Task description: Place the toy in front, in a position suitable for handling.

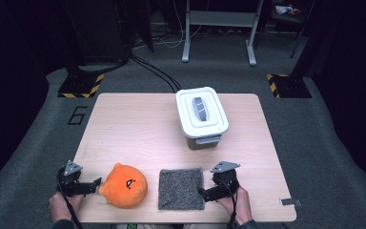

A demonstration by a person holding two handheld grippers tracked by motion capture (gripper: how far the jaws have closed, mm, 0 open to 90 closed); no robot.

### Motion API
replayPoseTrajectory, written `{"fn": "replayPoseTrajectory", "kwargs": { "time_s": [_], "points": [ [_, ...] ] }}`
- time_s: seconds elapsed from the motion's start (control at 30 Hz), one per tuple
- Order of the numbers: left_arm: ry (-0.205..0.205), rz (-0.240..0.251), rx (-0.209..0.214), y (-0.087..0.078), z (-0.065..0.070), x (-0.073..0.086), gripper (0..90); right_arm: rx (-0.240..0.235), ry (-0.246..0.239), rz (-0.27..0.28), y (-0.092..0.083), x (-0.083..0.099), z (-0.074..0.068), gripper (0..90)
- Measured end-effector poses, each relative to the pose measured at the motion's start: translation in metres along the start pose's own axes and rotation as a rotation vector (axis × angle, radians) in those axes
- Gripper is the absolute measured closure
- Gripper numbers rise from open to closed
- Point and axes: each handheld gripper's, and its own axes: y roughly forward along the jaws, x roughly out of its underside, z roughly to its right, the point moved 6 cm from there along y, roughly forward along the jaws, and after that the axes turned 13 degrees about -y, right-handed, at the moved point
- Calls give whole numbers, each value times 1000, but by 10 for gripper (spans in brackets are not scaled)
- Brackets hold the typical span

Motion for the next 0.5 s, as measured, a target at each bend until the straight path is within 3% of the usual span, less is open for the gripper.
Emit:
{"fn": "replayPoseTrajectory", "kwargs": {
  "time_s": [0.2,0.5],
  "points": [
    [0,1,0,0,0,0,9,-31,-60,-19,15,-13,-16,0],
    [0,0,1,0,0,0,10,-62,-105,-45,35,-24,-31,0]
  ]
}}
